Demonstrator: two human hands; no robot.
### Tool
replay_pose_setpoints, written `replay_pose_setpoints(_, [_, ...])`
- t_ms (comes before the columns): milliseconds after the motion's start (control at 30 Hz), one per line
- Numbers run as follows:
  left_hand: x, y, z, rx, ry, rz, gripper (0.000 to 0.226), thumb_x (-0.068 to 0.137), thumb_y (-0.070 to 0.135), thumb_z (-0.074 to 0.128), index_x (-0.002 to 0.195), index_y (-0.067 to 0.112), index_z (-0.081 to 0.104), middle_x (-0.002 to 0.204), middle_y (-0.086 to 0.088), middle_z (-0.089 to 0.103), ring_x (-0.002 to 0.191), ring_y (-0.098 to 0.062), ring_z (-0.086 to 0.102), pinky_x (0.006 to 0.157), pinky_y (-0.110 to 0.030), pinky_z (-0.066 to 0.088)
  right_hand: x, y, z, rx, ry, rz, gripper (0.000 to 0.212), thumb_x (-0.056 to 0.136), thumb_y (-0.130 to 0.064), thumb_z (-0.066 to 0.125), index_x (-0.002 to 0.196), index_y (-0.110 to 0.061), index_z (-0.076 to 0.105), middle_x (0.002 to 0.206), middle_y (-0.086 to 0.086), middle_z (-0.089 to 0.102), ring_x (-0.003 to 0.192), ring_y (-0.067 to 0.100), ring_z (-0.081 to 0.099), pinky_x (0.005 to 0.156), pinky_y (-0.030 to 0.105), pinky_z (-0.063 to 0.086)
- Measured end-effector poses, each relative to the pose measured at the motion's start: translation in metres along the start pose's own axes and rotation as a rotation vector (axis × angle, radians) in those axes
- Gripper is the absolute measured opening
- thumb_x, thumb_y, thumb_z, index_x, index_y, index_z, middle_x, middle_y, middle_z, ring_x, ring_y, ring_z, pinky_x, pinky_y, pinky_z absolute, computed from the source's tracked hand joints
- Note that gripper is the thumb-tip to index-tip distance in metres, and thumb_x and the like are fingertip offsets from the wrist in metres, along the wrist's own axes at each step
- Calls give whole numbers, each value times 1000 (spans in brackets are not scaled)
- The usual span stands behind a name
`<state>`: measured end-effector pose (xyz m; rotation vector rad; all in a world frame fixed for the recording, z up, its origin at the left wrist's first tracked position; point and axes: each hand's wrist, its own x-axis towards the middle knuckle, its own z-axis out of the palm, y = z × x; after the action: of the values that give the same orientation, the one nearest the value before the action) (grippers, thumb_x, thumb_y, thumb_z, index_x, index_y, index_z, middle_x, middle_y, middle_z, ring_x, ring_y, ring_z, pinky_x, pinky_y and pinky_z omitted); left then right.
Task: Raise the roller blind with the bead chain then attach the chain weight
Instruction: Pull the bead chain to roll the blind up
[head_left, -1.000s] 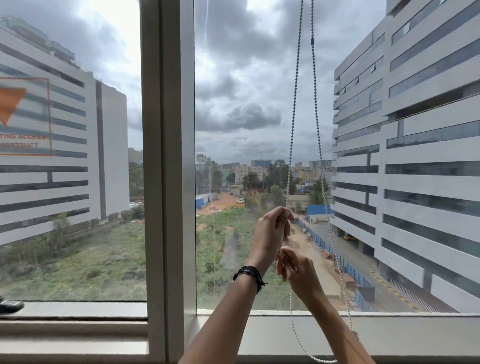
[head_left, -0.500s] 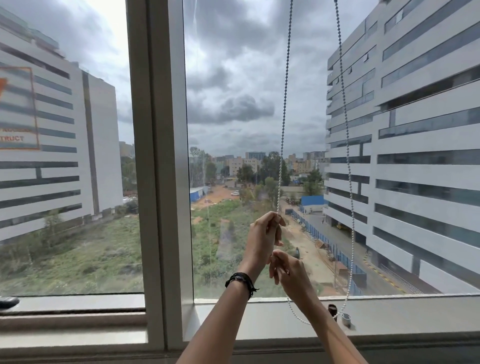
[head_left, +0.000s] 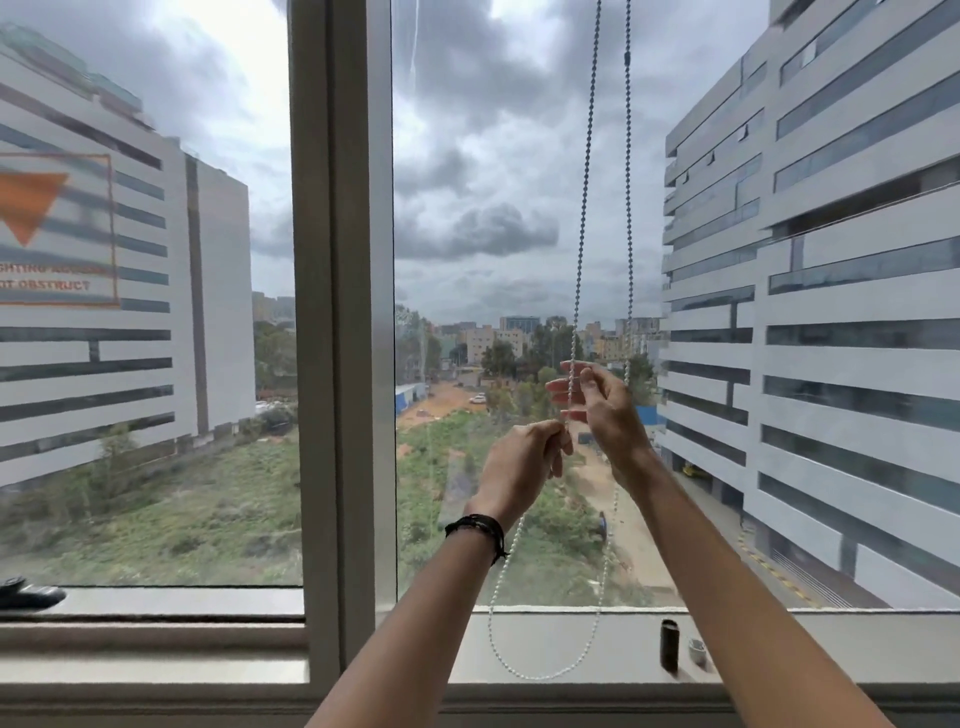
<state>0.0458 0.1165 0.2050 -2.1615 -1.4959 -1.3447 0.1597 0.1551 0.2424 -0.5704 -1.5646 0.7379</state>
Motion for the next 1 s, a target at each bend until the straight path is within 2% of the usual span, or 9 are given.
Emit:
replay_pose_setpoints(100, [10, 7, -12, 139, -53, 64, 24, 97, 15, 46, 86, 12, 67, 76, -3, 73, 70, -17, 67, 69, -32, 55, 12, -32, 4, 66, -30, -60, 26, 101, -10, 31, 107, -6, 55, 88, 4, 65, 76, 11, 64, 61, 15, 52])
replay_pose_setpoints(233, [29, 11, -29, 286, -92, 99, 21, 95, 15, 52, 87, 6, 68, 89, -9, 72, 80, -23, 67, 74, -34, 55, 25, -63, 7, 47, 56, -169, 26, 99, -6, 36, 108, 4, 59, 75, 4, 59, 61, 6, 56, 54, 15, 50])
replay_pose_setpoints(367, [44, 12, -45, 298, -87, 83, 18, 95, 16, 53, 89, 8, 68, 94, -9, 72, 85, -23, 67, 70, -32, 53, 32, -87, 12, 76, 117, -280, 27, 98, 2, 34, 99, 7, 60, 57, 6, 44, 38, 0, 38, 38, 15, 32])
replay_pose_setpoints(533, [55, 13, -55, 272, -104, 79, 18, 95, 18, 54, 93, 8, 69, 96, -9, 72, 85, -21, 68, 75, -35, 56, 35, -94, 13, 48, 180, -395, 26, 99, -7, 40, 83, -4, 60, 53, 4, 41, 42, 8, 33, 42, 25, 27])
replay_pose_setpoints(633, [59, 15, -58, 261, -116, 100, 14, 93, 18, 57, 95, 10, 69, 96, -8, 72, 85, -20, 67, 74, -32, 56, 35, -93, 12, 27, 185, -459, 25, 98, -10, 42, 83, -6, 62, 53, 3, 42, 45, 15, 34, 47, 30, 28])
replay_pose_setpoints(767, [65, 18, -61, 222, -61, 127, 8, 89, 21, 62, 92, 16, 68, 93, -3, 71, 73, -9, 57, 64, -21, 45, 35, -86, 9, -94, 161, -530, 20, 95, -9, 48, 88, -6, 66, 53, -6, 44, 43, 2, 38, 44, 18, 33])
replay_pose_setpoints(833, [70, 22, -65, 165, 88, 104, 14, 94, 20, 55, 91, 15, 67, 89, -3, 72, 70, -9, 58, 58, -18, 42, 35, -82, 7, -104, 157, -505, 19, 94, -5, 49, 86, -5, 66, 51, -7, 45, 40, 1, 40, 43, 15, 33])
replay_pose_setpoints(900, [75, 34, -70, -19, 246, 61, 24, 99, 20, 44, 98, 12, 67, 88, -4, 73, 71, -12, 64, 56, -17, 46, 33, -77, 4, -48, 151, -447, 22, 95, -1, 46, 81, -6, 63, 49, -3, 46, 35, 1, 39, 37, 14, 33])
replay_pose_setpoints(1000, [82, 52, -75, -433, 333, 8, 29, 101, 15, 39, 105, 3, 65, 94, -17, 73, 85, -26, 70, 72, -28, 56, 30, -69, 1, 42, 166, -407, 27, 97, -1, 40, 79, -7, 58, 47, 3, 42, 32, 2, 32, 32, 15, 27])
